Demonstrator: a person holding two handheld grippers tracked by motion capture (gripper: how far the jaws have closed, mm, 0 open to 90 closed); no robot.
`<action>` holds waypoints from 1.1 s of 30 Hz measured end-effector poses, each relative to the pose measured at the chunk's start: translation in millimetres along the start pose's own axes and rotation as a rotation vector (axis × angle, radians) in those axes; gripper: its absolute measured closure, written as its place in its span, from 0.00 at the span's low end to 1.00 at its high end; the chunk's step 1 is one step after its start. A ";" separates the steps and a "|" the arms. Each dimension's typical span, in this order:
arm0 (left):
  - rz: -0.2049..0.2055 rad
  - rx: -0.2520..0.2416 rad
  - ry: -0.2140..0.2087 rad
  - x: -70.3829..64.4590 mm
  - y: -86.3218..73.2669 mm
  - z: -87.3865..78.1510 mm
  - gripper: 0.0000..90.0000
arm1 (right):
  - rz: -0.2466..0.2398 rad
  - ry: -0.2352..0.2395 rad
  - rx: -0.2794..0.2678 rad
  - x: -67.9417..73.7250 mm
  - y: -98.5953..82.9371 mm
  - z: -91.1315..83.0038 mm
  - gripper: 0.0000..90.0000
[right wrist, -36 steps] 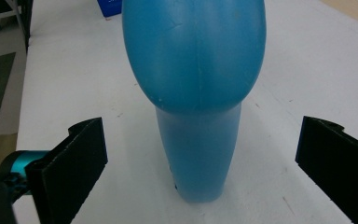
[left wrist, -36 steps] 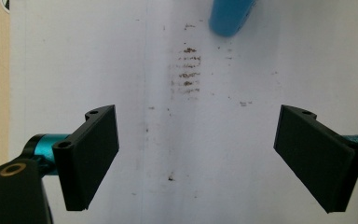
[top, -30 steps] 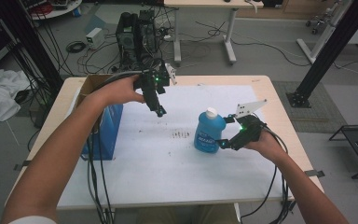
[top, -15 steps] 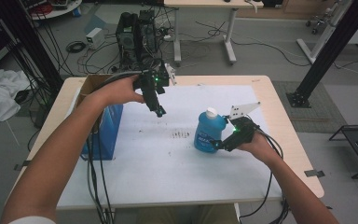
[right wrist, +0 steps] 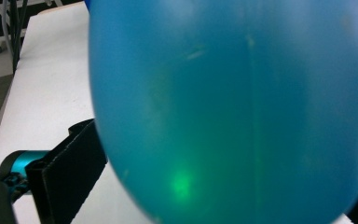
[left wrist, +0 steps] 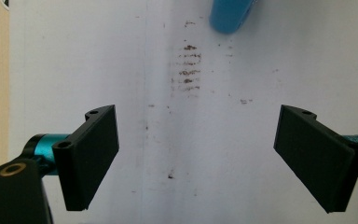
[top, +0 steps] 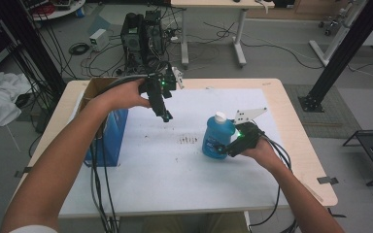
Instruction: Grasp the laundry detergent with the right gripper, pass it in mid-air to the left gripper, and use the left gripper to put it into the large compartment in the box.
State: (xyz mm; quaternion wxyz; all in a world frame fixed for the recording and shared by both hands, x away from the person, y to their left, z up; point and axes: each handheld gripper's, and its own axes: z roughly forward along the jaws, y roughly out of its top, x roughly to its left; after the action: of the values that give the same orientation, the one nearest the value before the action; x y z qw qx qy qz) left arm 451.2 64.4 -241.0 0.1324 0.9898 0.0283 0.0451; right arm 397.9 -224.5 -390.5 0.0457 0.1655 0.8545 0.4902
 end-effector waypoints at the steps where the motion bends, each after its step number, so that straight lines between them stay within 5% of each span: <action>1: -0.002 0.000 -0.002 0.0 -0.3 0.2 0.15 | 0.007 0.006 -0.001 0.4 0.0 0.1 0.02; 14: -0.010 0.000 -0.011 -0.2 -1.6 1.3 0.15 | 0.012 0.002 -0.021 1.5 -1.3 4.3 0.06; 16: -0.011 0.000 -0.011 -0.4 -1.6 1.7 0.15 | 0.001 0.005 -0.035 -0.4 -2.7 3.5 0.17; 20: -0.009 0.002 -0.013 -0.3 -2.0 2.2 0.15 | 0.021 0.008 -0.033 -0.5 -3.6 4.1 0.17; 25: -0.009 0.002 -0.013 -0.3 -2.2 1.7 0.15 | -0.011 -0.003 -0.049 -1.4 -3.8 3.9 0.24; 33: -0.009 0.002 -0.008 -0.7 -2.2 1.9 0.15 | -0.010 -0.018 -0.059 -1.0 -4.3 4.4 0.24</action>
State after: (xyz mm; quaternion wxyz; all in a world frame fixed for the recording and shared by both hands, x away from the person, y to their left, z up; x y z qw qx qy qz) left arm 450.6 65.9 -243.5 0.1319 0.9899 0.0325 0.0405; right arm 398.9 -223.2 -396.5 0.0607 0.1641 0.8401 0.5134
